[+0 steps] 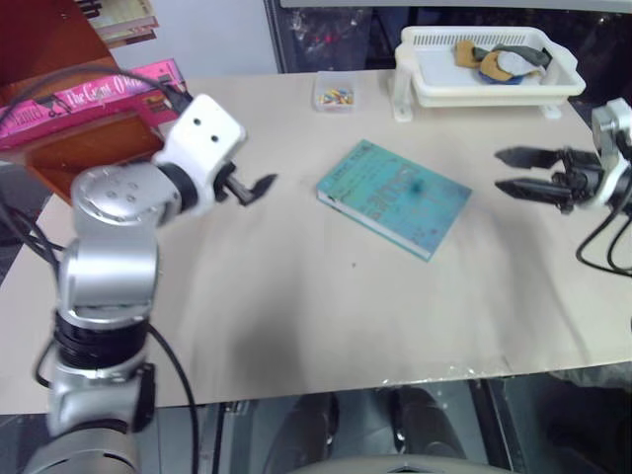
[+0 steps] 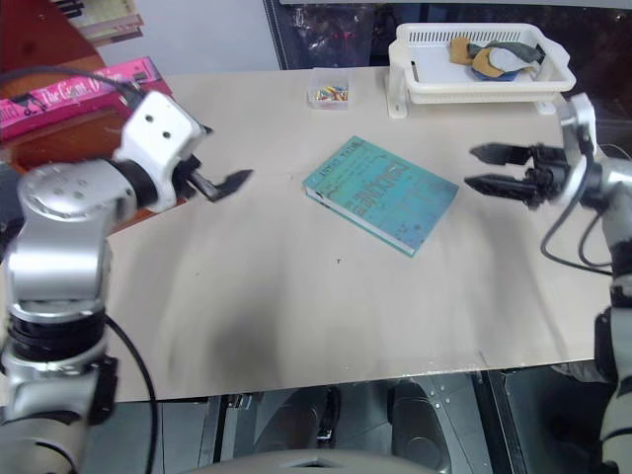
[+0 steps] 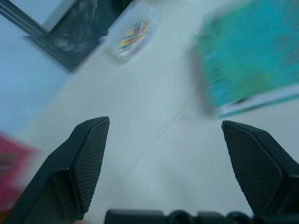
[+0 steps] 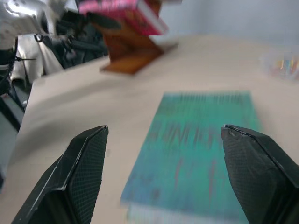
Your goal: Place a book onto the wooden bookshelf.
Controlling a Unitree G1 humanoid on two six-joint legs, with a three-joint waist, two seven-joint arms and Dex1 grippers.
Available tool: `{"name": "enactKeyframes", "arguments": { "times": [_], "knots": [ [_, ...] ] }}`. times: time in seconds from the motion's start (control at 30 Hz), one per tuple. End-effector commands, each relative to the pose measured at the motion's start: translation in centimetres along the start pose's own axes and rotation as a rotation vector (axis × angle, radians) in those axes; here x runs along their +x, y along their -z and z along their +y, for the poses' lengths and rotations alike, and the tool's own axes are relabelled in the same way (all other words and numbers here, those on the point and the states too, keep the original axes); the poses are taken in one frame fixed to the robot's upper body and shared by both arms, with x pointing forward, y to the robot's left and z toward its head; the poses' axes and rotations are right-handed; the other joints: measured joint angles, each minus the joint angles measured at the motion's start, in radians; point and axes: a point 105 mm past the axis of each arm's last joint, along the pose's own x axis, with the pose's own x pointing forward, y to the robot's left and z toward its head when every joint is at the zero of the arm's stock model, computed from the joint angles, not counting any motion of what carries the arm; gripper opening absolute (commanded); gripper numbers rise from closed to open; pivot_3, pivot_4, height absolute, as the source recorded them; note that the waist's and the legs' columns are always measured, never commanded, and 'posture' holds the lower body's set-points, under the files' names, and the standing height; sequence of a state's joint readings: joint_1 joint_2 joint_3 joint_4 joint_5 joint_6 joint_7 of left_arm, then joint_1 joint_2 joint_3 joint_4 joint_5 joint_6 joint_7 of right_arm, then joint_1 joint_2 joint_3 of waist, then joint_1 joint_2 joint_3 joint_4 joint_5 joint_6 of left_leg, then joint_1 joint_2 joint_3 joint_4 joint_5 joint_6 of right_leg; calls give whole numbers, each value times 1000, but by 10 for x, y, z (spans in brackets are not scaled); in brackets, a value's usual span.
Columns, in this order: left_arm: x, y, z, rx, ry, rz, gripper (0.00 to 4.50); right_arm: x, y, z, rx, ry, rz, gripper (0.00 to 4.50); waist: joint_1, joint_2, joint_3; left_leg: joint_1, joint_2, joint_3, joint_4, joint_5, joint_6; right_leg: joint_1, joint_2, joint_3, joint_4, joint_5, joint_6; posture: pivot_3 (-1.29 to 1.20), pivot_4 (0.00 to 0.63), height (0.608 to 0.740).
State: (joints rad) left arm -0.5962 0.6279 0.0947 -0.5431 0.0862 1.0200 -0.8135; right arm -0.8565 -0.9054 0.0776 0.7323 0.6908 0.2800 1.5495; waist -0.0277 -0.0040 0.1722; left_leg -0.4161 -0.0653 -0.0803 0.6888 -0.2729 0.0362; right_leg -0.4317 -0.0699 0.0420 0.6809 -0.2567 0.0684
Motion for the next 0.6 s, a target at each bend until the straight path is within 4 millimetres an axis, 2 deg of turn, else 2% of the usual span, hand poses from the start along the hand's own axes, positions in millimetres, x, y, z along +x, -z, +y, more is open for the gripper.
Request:
{"name": "enactKeyframes", "arguments": {
  "times": [0.03, 0.23, 0.4, 0.5, 0.53, 0.6],
  "knots": [
    [-6, 14, -21, -106, 1, -87, 4256, -22, 16, 8, 28, 72, 39, 3934, 1, 0, -1, 0, 0, 0, 0, 0, 0, 0, 0, 0, 0, 0, 0, 0, 150, 740],
    [-26, 49, -69, -274, 143, -92, 4256, -57, 64, 24, 93, 231, 124, 3934, 13, 1, -1, 0, 1, 1, -1, 0, 0, -1, 0, 1, 0, 0, 0, 0, 150, 740],
    [-48, 78, -84, -404, 168, -84, 4256, -82, 84, 39, 116, 264, 152, 3934, 18, 2, -3, 6, 1, 1, -1, 0, 0, 6, -1, 1, -1, 1, -1, 0, 150, 740],
    [-59, 99, -85, -422, 164, -47, 4256, -93, 80, 36, 75, 336, 109, 3934, 16, 3, -3, 14, 1, 1, -2, -2, 4, 14, 0, 0, -2, 1, -2, 0, 150, 740],
    [-61, 102, -85, -432, 161, -46, 4256, -96, 77, 36, 63, 349, 92, 3934, 16, 3, -3, 24, 1, 1, -6, -3, 4, 23, -1, 1, -4, 1, -2, 0, 150, 740],
    [-64, 105, -89, -423, 181, -41, 4256, -101, 75, 38, 54, 356, 96, 3934, 16, 3, -3, 29, 2, 1, -6, -3, 4, 28, 0, 0, -5, 1, -2, 0, 150, 740]
  ]
}}
